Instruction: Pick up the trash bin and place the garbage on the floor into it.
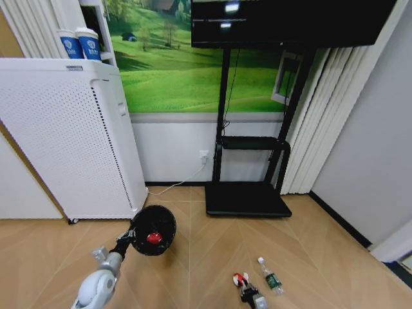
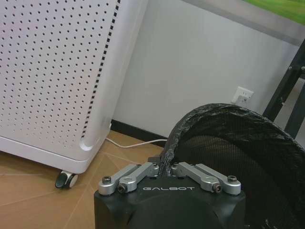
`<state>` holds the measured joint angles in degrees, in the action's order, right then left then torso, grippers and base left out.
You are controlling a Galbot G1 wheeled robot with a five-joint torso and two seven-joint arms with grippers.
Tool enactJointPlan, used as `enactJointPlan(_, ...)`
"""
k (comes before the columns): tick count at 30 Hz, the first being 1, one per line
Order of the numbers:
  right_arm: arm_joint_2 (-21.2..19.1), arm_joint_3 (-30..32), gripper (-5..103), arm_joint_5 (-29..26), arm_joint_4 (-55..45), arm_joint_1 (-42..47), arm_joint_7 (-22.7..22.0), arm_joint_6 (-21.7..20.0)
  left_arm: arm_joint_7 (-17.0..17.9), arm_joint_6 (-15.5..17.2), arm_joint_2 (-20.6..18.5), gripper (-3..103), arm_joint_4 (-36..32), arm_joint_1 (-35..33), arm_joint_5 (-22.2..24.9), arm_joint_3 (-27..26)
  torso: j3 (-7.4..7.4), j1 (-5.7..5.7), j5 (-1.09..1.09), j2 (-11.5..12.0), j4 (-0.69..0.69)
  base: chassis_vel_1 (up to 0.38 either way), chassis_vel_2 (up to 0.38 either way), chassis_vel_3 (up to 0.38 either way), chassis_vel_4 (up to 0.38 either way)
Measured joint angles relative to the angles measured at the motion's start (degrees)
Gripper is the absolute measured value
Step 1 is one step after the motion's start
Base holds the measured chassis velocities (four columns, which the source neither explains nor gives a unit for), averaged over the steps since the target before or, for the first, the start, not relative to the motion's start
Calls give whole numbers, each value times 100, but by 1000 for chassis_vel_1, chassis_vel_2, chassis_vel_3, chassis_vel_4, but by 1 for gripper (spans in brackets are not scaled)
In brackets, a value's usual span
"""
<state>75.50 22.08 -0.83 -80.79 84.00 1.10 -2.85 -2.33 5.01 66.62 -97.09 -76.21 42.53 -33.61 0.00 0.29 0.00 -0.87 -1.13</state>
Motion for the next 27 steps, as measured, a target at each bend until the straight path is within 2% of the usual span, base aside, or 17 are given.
enactJointPlan(5, -27, 34, 14, -146, -267, 99, 30, 289, 3, 2, -41, 5, 53, 32, -72, 199, 0, 0, 0, 0, 0, 0, 0, 0, 0)
enactJointPlan(8, -81, 102, 14, -278, -857, 248, 113, 578, 5, 2, -98, 5, 166, 185, -137, 479, 0, 0, 0, 0, 0, 0, 0, 0, 0)
enactJointPlan(12, -140, 144, 14, -443, -1436, 393, 238, 713, 20, 4, -158, 5, 294, 369, -172, 736, 0, 0, 0, 0, -1, 0, 0, 0, 0)
enactJointPlan(14, -230, 169, 14, -652, -2221, 579, 362, 826, 119, 6, -229, 5, 492, 626, -155, 1105, 0, 0, 0, 0, 0, 0, 0, 0, 0)
enactJointPlan(16, -243, 175, 14, -681, -2342, 621, 379, 836, 128, 8, -244, 5, 538, 686, -153, 1198, 0, 0, 0, 0, 1, 0, 0, 0, 0)
enactJointPlan(18, -286, 201, 14, -762, -2970, 862, 432, 856, 152, 5, -292, 5, 721, 956, -174, 1650, 0, 0, 1, 0, -1, 0, 0, 0, 0)
enactJointPlan(20, -304, 197, 14, -775, -3205, 963, 441, 823, 137, -9, -305, 5, 777, 1061, -172, 1827, 0, 0, 0, 0, -1, 0, 0, 0, 0)
enactJointPlan(21, -315, 175, 14, -775, -3453, 1079, 451, 802, 56, -39, -332, 5, 821, 1187, -112, 2082, 0, 0, -2, 0, -1, 0, 0, 0, 0)
enactJointPlan(22, -315, 175, 14, -775, -3453, 1079, 451, 802, 56, -39, -332, 5, 821, 1187, -112, 2082, 0, 0, -2, 0, -1, 0, 0, 0, 0)
enactJointPlan(24, -304, 90, 14, -721, -3875, 1322, 542, 793, -251, -62, -454, 5, 846, 1422, -10, 2656, 0, 0, -2, 0, -2, 0, 0, 0, 0)
enactJointPlan(25, -304, 90, 14, -721, -3875, 1322, 542, 793, -251, -62, -454, 5, 846, 1422, -10, 2656, 0, 0, -2, 0, -2, 0, 0, 0, 0)
enactJointPlan(27, -274, 22, 14, -624, -4006, 1439, 625, 843, -547, -104, -532, 5, 839, 1565, -40, 2998, 0, 0, 2, 0, -2, 0, 0, 0, 0)
